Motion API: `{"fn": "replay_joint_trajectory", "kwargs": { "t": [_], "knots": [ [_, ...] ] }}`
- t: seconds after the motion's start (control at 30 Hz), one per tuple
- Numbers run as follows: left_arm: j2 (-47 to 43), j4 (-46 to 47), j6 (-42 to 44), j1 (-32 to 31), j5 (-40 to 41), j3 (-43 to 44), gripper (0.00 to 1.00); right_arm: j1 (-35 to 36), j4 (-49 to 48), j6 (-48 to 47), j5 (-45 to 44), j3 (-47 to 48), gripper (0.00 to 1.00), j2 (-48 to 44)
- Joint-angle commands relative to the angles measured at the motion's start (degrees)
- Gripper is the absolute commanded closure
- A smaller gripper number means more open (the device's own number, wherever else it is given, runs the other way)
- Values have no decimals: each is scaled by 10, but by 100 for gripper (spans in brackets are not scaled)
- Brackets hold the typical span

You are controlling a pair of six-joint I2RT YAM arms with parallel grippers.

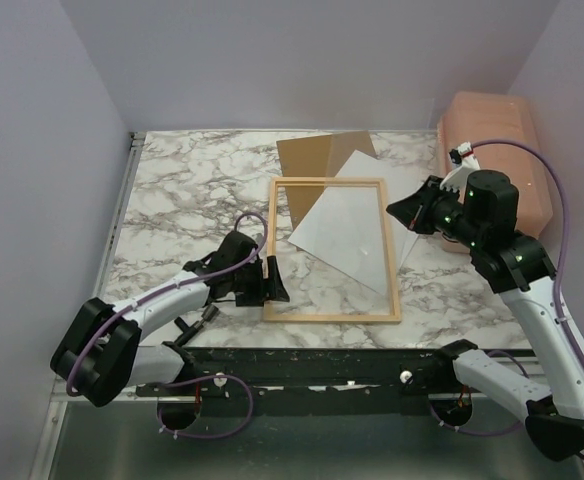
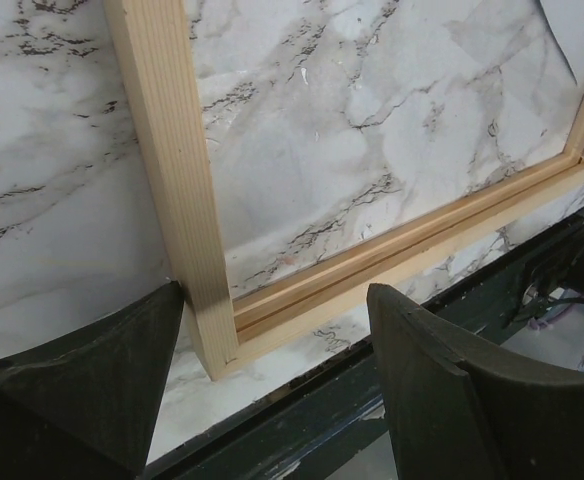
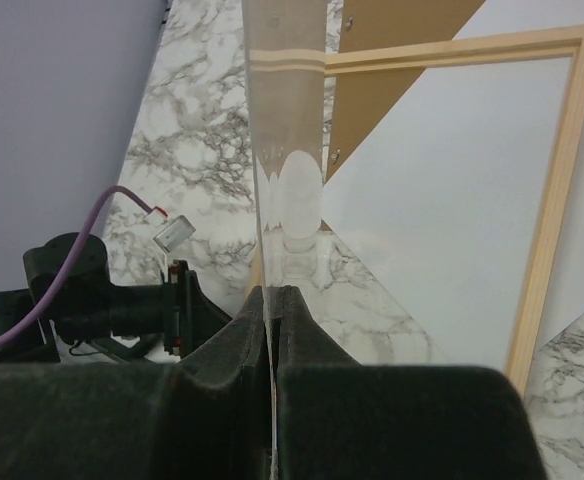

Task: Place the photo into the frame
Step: Move the photo frame to the center of the board, then place the photo frame item in the photo frame.

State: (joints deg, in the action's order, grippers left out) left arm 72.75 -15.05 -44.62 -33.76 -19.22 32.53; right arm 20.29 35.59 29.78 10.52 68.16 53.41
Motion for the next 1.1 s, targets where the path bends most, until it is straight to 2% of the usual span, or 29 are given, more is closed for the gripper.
{"fn": "replay_joint_trajectory", "kwargs": {
  "t": [0.0,0.37,0.57,0.67,0.87,1.07],
  "knots": [
    [-43,-11,1,2,20,1,24,1,-31,6,20,-6,99,-2],
    [-65,-1,26,62,-9,7,24,1,-52,25,40,-20,99,16],
    [-69,9,27,95,-20,-2,31,1,-70,55,83,2,99,57],
    [-69,-13,37,101,8,4,38,1,-101,77,115,-9,99,70],
    [-72,-94,85,101,125,36,46,1,-147,108,169,-25,99,100],
    [-47,-96,109,101,137,45,52,1,-150,108,180,-28,99,117]
  ]
}}
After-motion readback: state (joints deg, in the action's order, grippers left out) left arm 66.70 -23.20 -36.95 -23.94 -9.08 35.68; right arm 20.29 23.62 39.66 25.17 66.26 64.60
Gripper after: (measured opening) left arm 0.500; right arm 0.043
